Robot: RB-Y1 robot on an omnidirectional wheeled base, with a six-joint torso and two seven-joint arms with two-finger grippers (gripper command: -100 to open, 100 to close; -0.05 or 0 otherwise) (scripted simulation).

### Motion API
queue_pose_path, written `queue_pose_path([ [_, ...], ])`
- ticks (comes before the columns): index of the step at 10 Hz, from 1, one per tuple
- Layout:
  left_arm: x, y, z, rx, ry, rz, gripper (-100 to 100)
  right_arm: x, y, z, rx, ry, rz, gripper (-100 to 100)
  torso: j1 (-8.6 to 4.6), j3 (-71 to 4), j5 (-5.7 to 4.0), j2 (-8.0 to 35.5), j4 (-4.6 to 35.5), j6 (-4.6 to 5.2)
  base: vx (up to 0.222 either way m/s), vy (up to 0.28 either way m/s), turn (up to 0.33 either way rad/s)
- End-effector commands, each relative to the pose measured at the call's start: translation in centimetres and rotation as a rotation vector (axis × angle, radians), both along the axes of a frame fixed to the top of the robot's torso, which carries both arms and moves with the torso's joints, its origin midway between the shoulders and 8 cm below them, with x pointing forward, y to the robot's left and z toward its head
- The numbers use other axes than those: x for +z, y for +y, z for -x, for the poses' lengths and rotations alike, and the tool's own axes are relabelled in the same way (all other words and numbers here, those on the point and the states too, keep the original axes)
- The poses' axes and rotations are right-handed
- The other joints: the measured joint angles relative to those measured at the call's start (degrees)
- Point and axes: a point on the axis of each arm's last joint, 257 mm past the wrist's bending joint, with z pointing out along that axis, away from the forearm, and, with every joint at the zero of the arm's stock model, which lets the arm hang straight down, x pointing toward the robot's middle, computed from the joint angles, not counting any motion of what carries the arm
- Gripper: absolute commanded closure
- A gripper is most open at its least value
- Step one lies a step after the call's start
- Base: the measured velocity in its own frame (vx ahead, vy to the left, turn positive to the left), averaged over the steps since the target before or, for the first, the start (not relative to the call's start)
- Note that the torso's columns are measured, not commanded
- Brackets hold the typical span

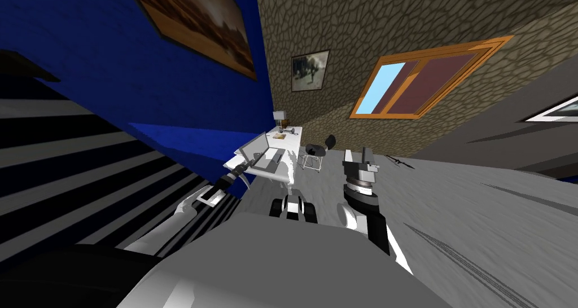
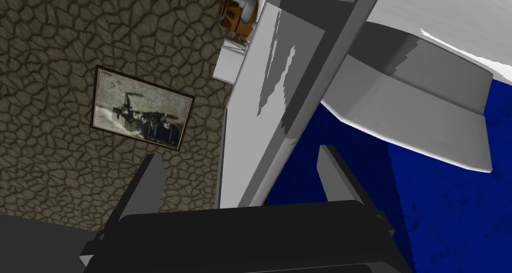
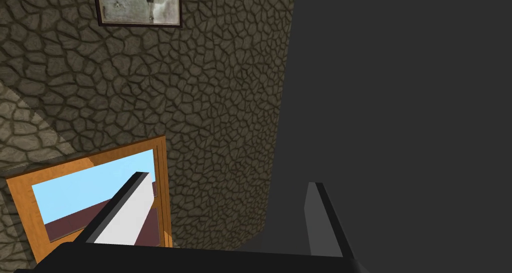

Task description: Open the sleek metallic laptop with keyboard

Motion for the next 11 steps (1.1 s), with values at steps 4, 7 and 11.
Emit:
queue_pose_path([
  [4,-0.1,0.9,-1.6,0.043,-0.015,-0.085,100,0.0,0.0,0.0,0.000,0.000,0.000,0,0.03,0.2,-0.04,0.3,0.1,0.04,-0.076,0.028,-0.111],
  [7,-0.3,1.6,-3.2,0.085,-0.025,-0.165,100,0.0,0.0,0.0,0.000,0.000,0.000,0,0.00,0.0,-0.05,0.0,0.0,0.02,-0.125,0.019,-0.137],
  [11,-0.6,2.5,-5.6,0.146,-0.028,-0.280,100,0.0,0.0,0.0,0.000,0.000,0.000,0,0.01,0.0,-0.05,0.0,0.0,-0.06,-0.113,0.006,-0.135],
])
